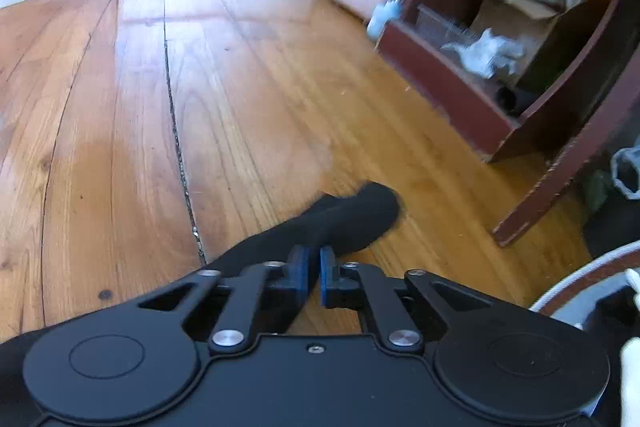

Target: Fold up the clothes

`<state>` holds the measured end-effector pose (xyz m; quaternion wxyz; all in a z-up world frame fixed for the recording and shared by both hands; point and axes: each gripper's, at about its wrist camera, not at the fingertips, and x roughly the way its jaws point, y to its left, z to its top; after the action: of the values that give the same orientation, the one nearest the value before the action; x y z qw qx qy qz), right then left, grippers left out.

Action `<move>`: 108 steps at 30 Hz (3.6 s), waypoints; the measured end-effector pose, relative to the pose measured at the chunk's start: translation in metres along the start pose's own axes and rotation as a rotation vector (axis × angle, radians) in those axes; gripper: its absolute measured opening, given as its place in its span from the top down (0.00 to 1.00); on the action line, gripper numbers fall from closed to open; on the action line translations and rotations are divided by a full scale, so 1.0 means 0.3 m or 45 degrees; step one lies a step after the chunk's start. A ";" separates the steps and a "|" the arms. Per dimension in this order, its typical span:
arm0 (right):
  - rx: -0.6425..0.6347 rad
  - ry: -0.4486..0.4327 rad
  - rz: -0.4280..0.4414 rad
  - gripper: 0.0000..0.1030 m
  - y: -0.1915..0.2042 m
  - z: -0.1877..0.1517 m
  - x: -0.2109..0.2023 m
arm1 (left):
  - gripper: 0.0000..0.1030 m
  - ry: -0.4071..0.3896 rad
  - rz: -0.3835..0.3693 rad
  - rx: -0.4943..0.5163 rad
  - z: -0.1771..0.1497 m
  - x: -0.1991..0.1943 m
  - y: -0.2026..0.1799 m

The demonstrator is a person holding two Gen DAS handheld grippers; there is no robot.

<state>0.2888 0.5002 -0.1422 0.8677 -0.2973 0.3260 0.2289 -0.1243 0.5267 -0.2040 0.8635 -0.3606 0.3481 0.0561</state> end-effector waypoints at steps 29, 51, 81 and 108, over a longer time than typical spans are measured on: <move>-0.219 0.168 0.994 0.97 0.297 -0.538 -0.583 | 0.27 -0.144 0.416 -0.416 0.007 -0.328 0.284; -0.555 0.290 1.185 0.58 0.452 0.220 -0.726 | 0.27 -0.414 0.758 -0.412 0.087 -0.475 0.397; -0.290 0.174 1.299 0.93 1.347 0.471 -0.293 | 0.82 -0.315 1.017 -0.381 0.528 -0.349 0.831; -0.565 0.061 1.322 0.49 1.029 0.078 -0.573 | 0.65 -0.589 0.935 -0.586 0.165 -0.586 0.723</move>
<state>-0.0010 0.7025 -0.1205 0.5505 -0.2783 0.3931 0.6819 -0.3040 0.7459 -0.1932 0.7394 -0.3735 0.2297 0.5108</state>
